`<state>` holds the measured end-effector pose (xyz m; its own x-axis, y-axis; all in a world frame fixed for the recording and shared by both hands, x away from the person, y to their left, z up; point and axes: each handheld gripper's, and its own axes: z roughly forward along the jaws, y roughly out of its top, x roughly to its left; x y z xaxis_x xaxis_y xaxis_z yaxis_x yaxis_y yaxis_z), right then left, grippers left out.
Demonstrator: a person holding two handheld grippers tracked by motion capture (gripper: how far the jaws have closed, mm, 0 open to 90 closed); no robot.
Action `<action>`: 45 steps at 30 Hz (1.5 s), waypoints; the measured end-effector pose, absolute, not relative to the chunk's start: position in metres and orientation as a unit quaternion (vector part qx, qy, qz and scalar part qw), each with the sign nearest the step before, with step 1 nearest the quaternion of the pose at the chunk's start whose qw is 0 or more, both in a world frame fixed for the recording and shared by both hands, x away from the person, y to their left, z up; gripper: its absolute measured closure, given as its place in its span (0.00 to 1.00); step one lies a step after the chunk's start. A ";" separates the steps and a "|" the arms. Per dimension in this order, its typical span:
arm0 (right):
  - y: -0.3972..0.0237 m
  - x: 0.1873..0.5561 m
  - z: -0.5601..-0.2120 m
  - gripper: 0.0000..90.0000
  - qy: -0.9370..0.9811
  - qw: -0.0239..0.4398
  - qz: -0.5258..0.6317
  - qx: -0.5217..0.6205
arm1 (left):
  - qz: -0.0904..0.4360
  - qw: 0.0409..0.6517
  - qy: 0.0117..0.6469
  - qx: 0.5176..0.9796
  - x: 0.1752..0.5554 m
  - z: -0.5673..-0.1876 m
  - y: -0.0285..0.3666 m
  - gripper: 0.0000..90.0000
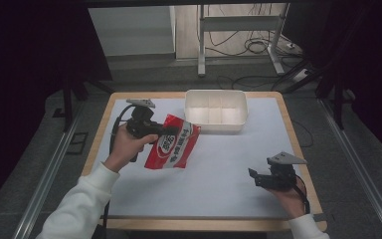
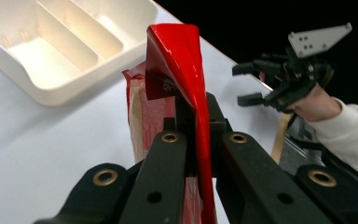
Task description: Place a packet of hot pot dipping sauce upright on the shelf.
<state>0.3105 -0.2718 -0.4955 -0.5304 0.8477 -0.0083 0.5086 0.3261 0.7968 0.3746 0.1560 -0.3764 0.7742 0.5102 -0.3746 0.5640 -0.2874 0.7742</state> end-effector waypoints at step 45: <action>-0.277 0.313 -0.500 0.21 0.781 0.214 0.384 0.444 | 0.054 0.453 0.393 0.798 0.502 -0.322 0.107 1.00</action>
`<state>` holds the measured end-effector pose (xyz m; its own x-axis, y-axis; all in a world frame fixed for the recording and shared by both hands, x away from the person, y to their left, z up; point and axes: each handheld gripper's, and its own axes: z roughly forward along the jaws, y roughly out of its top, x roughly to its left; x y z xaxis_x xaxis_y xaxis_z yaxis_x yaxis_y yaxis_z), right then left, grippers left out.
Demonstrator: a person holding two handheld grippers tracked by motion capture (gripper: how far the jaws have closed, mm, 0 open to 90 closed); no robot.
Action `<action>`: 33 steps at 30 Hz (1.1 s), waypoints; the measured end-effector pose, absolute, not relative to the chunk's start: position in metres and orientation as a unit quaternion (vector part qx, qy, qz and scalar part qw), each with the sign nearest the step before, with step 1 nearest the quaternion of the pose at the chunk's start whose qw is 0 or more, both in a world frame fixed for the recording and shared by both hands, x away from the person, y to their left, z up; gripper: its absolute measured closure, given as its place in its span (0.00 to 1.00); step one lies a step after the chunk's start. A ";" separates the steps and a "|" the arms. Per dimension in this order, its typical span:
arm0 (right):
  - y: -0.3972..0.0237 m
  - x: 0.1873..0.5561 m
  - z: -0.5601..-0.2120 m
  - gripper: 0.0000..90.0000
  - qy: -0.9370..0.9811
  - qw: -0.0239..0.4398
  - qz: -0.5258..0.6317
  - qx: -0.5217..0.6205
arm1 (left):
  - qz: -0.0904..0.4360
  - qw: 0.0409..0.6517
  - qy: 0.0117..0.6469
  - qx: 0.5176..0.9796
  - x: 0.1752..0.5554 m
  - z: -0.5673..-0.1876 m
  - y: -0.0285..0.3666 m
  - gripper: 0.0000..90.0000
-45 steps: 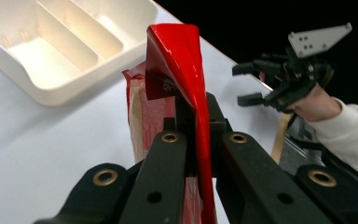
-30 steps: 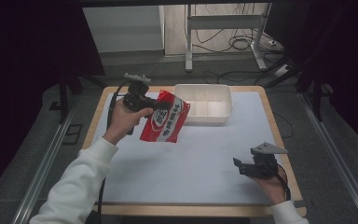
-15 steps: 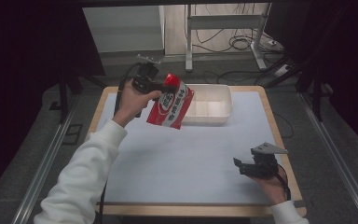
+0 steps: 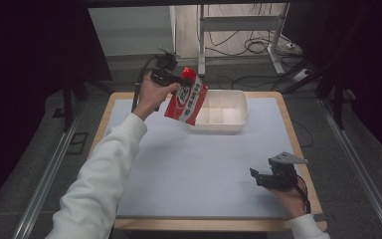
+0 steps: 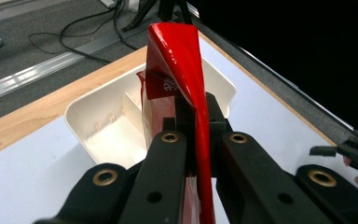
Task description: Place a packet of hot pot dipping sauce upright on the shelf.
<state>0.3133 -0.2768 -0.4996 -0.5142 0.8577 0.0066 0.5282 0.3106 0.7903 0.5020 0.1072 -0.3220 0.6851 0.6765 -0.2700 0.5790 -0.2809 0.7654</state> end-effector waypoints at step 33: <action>-0.280 0.314 -0.499 0.21 0.777 0.213 0.385 0.450 | 0.066 0.344 0.415 0.840 0.551 -0.314 0.068 1.00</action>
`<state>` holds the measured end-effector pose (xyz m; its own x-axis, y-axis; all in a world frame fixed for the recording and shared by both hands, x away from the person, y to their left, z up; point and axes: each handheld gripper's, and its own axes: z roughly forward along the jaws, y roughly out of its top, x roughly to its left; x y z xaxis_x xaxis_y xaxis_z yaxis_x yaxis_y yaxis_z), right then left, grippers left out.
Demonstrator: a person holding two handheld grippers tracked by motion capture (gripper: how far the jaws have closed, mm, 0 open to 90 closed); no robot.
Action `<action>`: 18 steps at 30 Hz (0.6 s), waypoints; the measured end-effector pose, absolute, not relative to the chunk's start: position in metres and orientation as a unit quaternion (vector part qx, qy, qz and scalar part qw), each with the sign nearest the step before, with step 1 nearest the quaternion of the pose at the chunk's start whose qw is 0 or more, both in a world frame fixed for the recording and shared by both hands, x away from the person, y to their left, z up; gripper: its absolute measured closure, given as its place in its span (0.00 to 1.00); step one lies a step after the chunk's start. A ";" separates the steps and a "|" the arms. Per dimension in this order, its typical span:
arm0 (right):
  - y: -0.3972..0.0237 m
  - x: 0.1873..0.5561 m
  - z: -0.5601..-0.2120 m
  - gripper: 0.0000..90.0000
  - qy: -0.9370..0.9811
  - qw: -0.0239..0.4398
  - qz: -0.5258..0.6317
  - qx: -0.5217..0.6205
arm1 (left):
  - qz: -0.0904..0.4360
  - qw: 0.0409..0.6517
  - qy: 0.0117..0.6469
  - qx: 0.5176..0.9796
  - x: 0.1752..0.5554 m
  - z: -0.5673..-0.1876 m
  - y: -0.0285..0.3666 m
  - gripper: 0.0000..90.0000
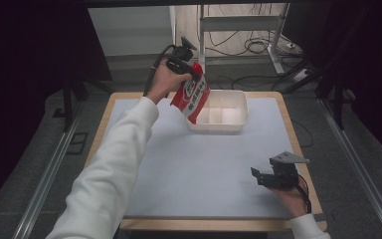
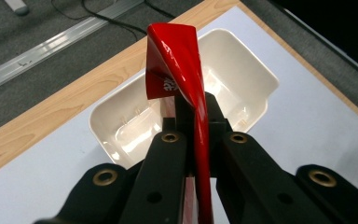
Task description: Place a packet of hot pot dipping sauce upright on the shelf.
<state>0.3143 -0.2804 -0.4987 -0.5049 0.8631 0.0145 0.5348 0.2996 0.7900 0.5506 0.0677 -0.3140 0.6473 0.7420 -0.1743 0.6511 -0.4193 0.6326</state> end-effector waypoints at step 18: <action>-0.281 0.315 -0.498 0.21 0.776 0.213 0.383 0.454 | 0.066 0.306 0.427 0.848 0.566 -0.324 0.066 1.00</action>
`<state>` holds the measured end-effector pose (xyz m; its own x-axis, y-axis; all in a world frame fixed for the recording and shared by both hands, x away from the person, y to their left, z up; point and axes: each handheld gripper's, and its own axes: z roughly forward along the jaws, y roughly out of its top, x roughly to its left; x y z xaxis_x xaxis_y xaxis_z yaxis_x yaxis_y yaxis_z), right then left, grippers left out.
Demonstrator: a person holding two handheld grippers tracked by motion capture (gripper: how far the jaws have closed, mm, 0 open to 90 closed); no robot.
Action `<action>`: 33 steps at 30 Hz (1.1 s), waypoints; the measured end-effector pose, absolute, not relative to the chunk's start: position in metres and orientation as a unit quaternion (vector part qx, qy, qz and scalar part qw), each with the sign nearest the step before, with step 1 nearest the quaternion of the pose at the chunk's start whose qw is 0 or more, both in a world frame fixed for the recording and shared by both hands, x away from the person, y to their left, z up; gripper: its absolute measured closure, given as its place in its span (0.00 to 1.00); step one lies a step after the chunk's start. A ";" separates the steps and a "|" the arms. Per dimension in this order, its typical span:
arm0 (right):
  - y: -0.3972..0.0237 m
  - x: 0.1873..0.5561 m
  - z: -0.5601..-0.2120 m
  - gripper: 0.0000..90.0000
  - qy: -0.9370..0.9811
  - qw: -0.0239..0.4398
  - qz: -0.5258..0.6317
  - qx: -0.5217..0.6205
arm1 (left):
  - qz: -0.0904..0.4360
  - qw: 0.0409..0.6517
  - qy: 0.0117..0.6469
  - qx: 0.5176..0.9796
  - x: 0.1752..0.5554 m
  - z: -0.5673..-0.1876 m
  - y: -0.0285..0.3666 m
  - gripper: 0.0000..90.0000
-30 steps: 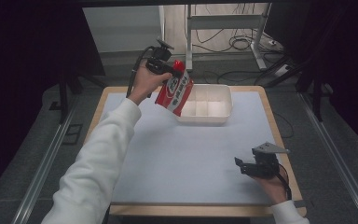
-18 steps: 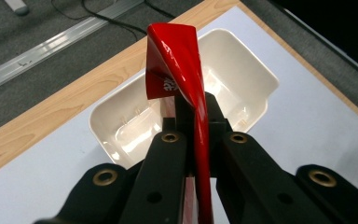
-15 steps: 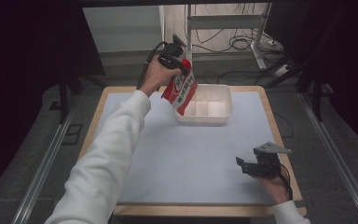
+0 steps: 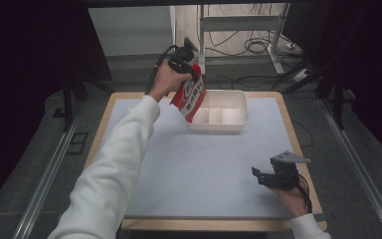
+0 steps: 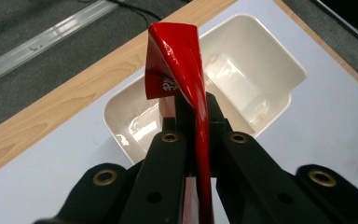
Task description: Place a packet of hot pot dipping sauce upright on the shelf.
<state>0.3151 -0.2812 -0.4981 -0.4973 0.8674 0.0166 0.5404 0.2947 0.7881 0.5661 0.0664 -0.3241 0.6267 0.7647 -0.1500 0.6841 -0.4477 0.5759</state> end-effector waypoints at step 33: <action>-0.280 0.316 -0.500 0.21 0.776 0.212 0.380 0.456 | 0.114 0.226 0.454 0.854 0.577 -0.343 0.037 1.00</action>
<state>0.3158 -0.2802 -0.4996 -0.4939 0.8693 0.0179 0.5476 0.2950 0.7830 0.5771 0.0366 -0.3430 0.5623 0.8269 -0.0100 0.7233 -0.4859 0.4906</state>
